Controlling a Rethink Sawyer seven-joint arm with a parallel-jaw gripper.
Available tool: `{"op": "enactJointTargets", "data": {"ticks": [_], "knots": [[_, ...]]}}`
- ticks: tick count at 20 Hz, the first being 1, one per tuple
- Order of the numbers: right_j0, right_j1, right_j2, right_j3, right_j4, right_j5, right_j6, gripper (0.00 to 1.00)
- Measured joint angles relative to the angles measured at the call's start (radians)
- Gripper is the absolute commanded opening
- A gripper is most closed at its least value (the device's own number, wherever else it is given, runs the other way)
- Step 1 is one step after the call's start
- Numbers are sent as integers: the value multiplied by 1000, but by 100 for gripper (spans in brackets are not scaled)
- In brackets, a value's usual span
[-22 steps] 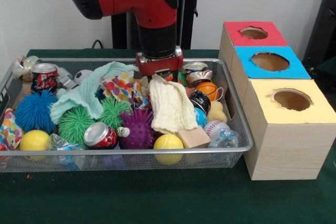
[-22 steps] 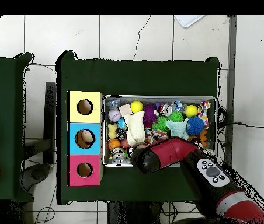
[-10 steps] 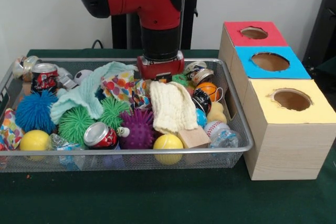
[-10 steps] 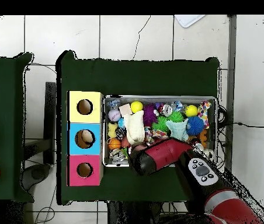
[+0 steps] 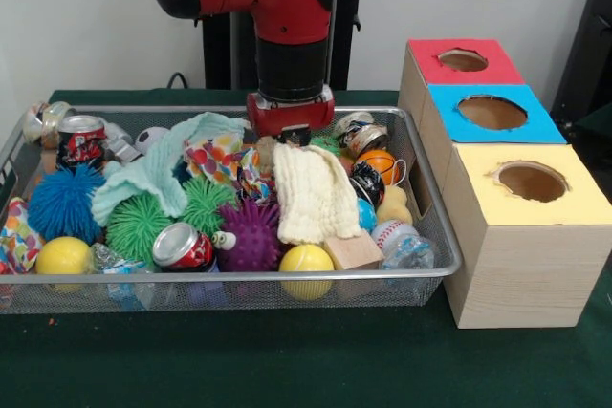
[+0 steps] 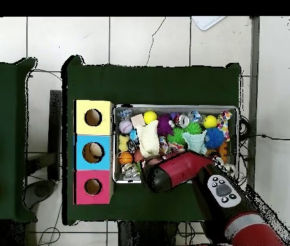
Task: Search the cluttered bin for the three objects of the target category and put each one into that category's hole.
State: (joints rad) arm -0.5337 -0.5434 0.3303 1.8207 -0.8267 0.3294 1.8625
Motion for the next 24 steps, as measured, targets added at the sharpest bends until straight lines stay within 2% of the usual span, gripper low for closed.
{"op": "enactJointTargets", "data": {"ticks": [6,12,24], "knots": [[-51,-114,49,14,63,150,0,0],[-117,-157,109,10,81,231,0,0],[-204,-110,223,-43,76,241,-24,0]]}}
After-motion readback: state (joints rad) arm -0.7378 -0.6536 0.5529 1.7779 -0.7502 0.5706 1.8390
